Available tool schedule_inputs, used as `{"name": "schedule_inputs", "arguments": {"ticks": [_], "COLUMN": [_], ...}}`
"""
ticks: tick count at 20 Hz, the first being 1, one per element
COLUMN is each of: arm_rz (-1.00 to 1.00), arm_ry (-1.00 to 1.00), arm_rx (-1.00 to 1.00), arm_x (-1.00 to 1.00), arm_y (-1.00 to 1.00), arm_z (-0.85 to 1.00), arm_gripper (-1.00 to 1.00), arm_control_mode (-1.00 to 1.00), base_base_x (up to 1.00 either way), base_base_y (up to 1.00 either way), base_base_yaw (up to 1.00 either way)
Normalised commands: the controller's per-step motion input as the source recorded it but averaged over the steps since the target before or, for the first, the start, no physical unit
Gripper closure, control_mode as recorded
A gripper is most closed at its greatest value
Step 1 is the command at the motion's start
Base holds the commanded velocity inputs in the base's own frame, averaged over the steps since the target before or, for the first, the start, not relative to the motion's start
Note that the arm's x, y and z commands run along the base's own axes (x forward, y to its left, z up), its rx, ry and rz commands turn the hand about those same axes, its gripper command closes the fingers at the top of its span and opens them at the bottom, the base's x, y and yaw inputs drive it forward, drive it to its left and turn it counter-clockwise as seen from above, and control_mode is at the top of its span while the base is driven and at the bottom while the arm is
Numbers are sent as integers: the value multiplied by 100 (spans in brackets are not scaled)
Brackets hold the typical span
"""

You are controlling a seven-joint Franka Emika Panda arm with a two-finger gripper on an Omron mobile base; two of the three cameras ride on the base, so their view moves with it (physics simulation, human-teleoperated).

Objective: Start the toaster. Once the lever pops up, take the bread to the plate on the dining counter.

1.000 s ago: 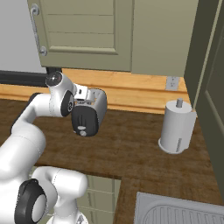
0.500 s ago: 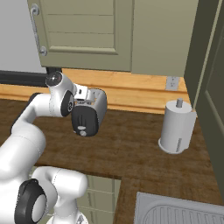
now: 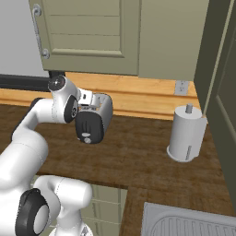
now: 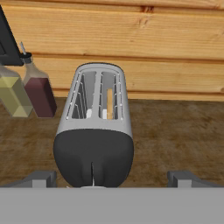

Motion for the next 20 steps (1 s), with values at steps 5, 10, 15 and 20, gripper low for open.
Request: {"name": "schedule_inputs", "arguments": {"ticks": [5, 10, 15, 20], "arm_rz": [0, 0, 0, 0], "arm_ry": [0, 0, 0, 0], "arm_rx": [0, 0, 0, 0], "arm_x": [0, 0, 0, 0], "arm_y": [0, 0, 0, 0], "arm_z": [0, 0, 0, 0], "arm_gripper": [-100, -100, -100, -100], "arm_control_mode": [-100, -100, -100, -100], "base_base_x": [0, 0, 0, 0], "base_base_y": [0, 0, 0, 0], "base_base_yaw": [0, 0, 0, 0]}}
